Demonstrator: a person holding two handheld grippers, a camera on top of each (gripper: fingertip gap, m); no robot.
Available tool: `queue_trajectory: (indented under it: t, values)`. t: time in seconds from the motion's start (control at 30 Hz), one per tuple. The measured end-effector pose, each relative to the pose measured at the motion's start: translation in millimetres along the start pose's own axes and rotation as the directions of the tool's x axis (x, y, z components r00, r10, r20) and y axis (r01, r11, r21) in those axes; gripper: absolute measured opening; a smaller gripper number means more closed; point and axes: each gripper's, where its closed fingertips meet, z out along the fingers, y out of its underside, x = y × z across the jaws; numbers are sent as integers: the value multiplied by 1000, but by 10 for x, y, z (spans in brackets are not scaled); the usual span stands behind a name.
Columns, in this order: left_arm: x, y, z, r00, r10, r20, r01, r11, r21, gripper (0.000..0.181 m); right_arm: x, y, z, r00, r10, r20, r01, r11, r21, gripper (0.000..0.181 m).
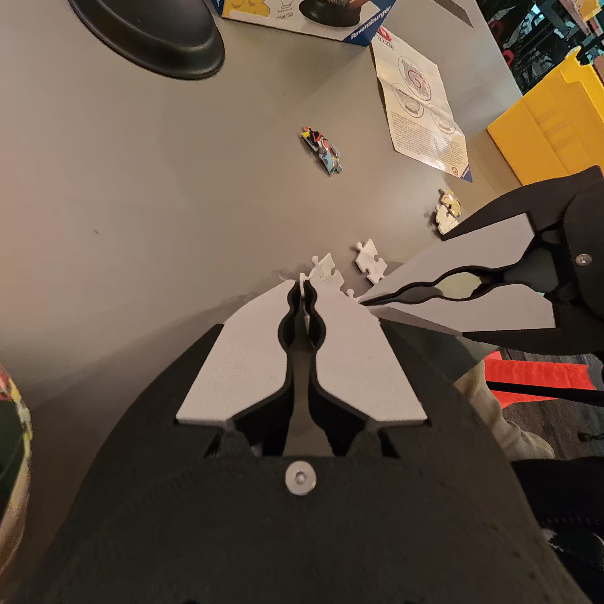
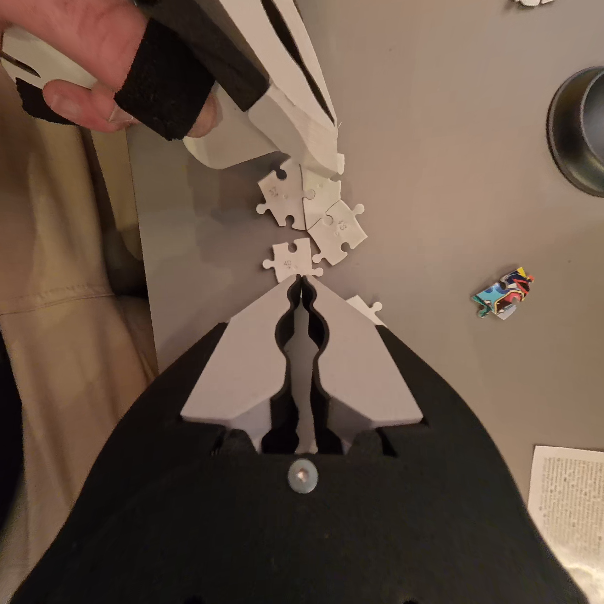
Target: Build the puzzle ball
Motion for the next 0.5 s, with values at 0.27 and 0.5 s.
queue_trajectory:
  t: [0.27,0.5]
  values:
    - [-13,-32,32,1000,-1,-9,1,1000,-8,2,51,105,-34,992,126,-1,-126,992,-30,0]
    - [-1,-40,56,1000,3,-18,-3,1000,-15,2,50,51,4,993,121,0,-121,993,-13,0]
